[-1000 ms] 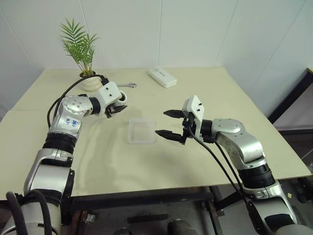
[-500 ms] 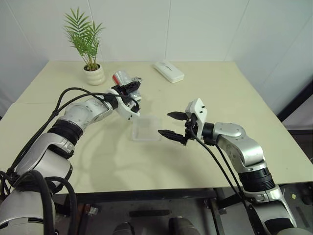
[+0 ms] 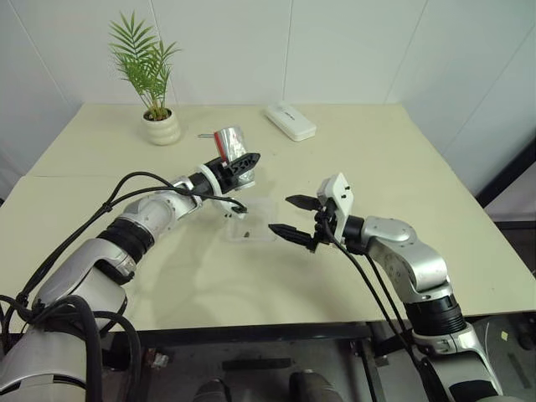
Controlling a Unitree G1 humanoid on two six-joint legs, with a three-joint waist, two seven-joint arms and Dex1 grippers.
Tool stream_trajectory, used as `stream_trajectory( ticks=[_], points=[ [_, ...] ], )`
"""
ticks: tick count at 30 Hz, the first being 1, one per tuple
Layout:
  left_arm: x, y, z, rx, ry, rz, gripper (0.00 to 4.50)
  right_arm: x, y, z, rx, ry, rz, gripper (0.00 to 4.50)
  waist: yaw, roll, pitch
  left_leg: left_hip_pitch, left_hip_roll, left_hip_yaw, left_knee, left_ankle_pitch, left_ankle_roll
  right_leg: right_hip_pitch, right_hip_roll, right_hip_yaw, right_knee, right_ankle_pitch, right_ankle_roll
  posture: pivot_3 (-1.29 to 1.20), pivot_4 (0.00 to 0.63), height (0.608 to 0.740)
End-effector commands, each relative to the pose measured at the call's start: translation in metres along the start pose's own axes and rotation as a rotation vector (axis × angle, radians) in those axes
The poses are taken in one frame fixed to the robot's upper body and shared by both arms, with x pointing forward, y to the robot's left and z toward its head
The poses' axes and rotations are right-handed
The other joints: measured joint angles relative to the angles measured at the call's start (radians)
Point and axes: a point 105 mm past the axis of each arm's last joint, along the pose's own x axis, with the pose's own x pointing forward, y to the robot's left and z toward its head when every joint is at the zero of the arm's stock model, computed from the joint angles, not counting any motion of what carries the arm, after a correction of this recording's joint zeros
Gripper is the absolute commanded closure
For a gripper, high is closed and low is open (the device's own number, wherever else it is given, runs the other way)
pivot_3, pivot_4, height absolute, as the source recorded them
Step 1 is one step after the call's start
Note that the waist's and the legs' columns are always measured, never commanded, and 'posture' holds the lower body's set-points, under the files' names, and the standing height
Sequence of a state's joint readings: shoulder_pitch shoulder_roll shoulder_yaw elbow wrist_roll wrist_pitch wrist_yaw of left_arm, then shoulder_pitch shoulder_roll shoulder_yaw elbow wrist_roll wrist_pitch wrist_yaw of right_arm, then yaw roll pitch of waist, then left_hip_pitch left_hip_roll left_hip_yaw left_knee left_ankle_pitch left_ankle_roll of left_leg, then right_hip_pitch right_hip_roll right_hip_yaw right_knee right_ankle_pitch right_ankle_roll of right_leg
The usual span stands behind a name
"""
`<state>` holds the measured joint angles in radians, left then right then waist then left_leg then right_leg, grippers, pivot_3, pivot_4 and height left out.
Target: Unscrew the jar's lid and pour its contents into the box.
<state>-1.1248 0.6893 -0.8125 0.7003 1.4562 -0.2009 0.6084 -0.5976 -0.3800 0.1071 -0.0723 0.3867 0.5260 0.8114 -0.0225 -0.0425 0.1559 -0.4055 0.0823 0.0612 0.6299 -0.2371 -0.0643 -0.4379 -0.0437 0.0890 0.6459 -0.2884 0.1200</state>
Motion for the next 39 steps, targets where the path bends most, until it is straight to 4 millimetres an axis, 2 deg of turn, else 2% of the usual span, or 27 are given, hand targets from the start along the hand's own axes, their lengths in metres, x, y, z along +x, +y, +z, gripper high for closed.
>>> stream_trajectory(
  ticks=[1, 4, 8, 14, 16, 17, 21, 23, 25, 27, 28, 32, 34, 35, 38, 39],
  points=[
    [0.001, 0.013, -0.01, 0.0, 0.013, 0.036, 2.47, -0.004, 0.001, 0.014, -0.027, -0.059, -0.007, 0.03, 0.0, 0.0, 0.0, 0.0, 0.0, 0.0, 0.0, 0.0, 0.0, 0.0, 0.0, 0.0, 0.0, 0.0, 0.0, 0.0, 0.15, 0.74],
    [0.001, 0.018, -0.015, -0.02, 0.017, 0.041, 2.47, -0.004, 0.0, 0.014, -0.028, -0.059, -0.008, 0.03, -0.002, 0.0, 0.0, 0.0, 0.0, 0.001, -0.001, 0.0, 0.0, -0.001, 0.0, 0.0, 0.0, 0.0, 0.0, 0.0, 0.15, 0.74],
    [-0.005, 0.015, -0.024, -0.106, 0.049, -0.004, 2.47, -0.003, 0.0, 0.014, -0.029, -0.06, -0.007, 0.03, -0.003, 0.0, 0.0, 0.0, 0.0, 0.001, -0.001, 0.0, 0.0, -0.001, 0.0, 0.001, 0.0, 0.0, 0.0, 0.0, 0.15, 0.74],
    [-0.024, -0.002, -0.047, -0.512, 0.144, -0.097, 2.47, -0.003, 0.003, 0.013, -0.027, -0.059, 0.007, 0.03, -0.005, 0.001, 0.001, 0.0, 0.0, 0.002, -0.001, 0.0, 0.0, -0.001, 0.0, 0.001, 0.0, 0.0, 0.0, 0.0, 0.15, 0.74],
    [-0.035, -0.013, -0.056, -0.868, 0.226, -0.142, 2.47, -0.003, 0.004, 0.013, -0.03, -0.056, 0.018, 0.03, -0.005, 0.002, 0.002, 0.0, 0.0, 0.002, -0.001, 0.0, 0.0, -0.001, 0.0, 0.001, 0.0, 0.0, 0.0, 0.0, 0.15, 0.74],
    [-0.041, -0.021, -0.064, -1.099, 0.299, -0.157, 2.47, -0.003, 0.005, 0.014, -0.035, -0.058, 0.027, 0.03, -0.005, 0.002, 0.002, 0.0, 0.0, 0.002, -0.001, 0.0, 0.0, -0.001, 0.0, 0.002, 0.0, 0.0, 0.0, 0.0, 0.15, 0.74],
    [-0.063, -0.045, -0.079, -1.719, 0.469, -0.162, 2.47, -0.004, 0.009, 0.018, -0.078, -0.074, 0.077, 0.03, -0.005, 0.002, 0.003, 0.0, 0.001, 0.003, 0.0, 0.0, 0.0, -0.002, 0.0, 0.002, 0.001, 0.0, -0.001, 0.0, 0.15, 0.74],
    [-0.069, -0.049, -0.081, -1.873, 0.495, -0.16, 2.47, -0.005, 0.01, 0.019, -0.099, -0.077, 0.1, 0.03, -0.009, 0.002, 0.003, 0.0, 0.001, 0.003, 0.001, 0.0, 0.001, -0.001, 0.001, 0.002, 0.001, 0.0, 0.0, 0.0, 0.15, 0.74],
    [-0.096, -0.07, -0.098, -2.154, 0.671, -0.01, 2.47, -0.009, 0.012, 0.022, -0.183, -0.08, 0.151, 0.03, -0.011, 0.002, 0.004, 0.0, 0.001, 0.003, 0.0, 0.0, 0.001, -0.001, 0.001, 0.002, 0.001, 0.0, 0.0, 0.0, 0.15, 0.74],
    [-0.111, -0.081, -0.099, -2.342, 0.732, 0.082, 2.47, -0.012, 0.011, 0.022, -0.229, -0.081, 0.175, 0.03, -0.017, 0.002, 0.004, 0.0, 0.001, 0.003, 0.001, -0.001, 0.001, -0.001, 0.001, 0.002, 0.001, 0.0, 0.0, 0.0, 0.15, 0.74],
    [-0.115, -0.084, -0.098, -2.34, 0.758, 0.087, 2.47, -0.013, 0.011, 0.023, -0.249, -0.087, 0.185, 0.03, -0.018, 0.002, 0.004, 0.0, 0.001, 0.002, 0.0, -0.001, 0.001, -0.001, 0.001, 0.002, 0.001, 0.0, 0.0, 0.0, 0.15, 0.74],
    [-0.159, -0.109, -0.097, -2.388, 0.962, 0.224, 2.47, -0.024, 0.004, 0.047, -0.26, -0.231, 0.183, 0.03, -0.021, 0.002, 0.004, 0.0, 0.001, 0.002, 0.0, -0.001, 0.001, -0.001, 0.001, 0.002, 0.0, 0.0, 0.0, 0.0, 0.15, 0.74],
    [-0.181, -0.116, -0.097, -2.305, 1.04, 0.266, 2.47, -0.03, 0.003, 0.055, -0.234, -0.248, 0.189, 0.03, -0.026, 0.002, 0.004, 0.0, 0.001, 0.002, 0.0, -0.001, 0.001, -0.001, 0.001, 0.002, 0.001, 0.0, 0.0, 0.0, 0.15, 0.74],
    [-0.187, -0.119, -0.094, -2.298, 1.062, 0.276, 2.47, -0.032, 0.001, 0.056, -0.228, -0.248, 0.182, 0.03, -0.026, 0.002, 0.004, 0.001, 0.001, 0.002, 0.0, -0.001, 0.0, -0.001, 0.001, 0.002, 0.001, 0.0, 0.0, 0.0, 0.15, 0.74],
    [-0.197, -0.126, -0.081, -2.189, 1.056, 0.152, 2.47, -0.036, -0.001, 0.054, -0.224, -0.232, 0.173, 0.03, -0.024, 0.001, 0.004, 0.0, 0.002, 0.002, 0.0, -0.001, 0.0, -0.001, 0.001, 0.002, 0.0, 0.0, 0.0, 0.0, 0.15, 0.74],
    [-0.202, -0.127, -0.077, -2.186, 1.063, 0.167, 2.47, -0.038, -0.003, 0.051, -0.23, -0.214, 0.162, 0.03, -0.024, 0.001, 0.004, 0.0, 0.002, 0.002, 0.0, -0.001, 0.0, -0.001, 0.001, 0.002, 0.0, 0.0, 0.0, 0.0, 0.15, 0.74]
  ],
)
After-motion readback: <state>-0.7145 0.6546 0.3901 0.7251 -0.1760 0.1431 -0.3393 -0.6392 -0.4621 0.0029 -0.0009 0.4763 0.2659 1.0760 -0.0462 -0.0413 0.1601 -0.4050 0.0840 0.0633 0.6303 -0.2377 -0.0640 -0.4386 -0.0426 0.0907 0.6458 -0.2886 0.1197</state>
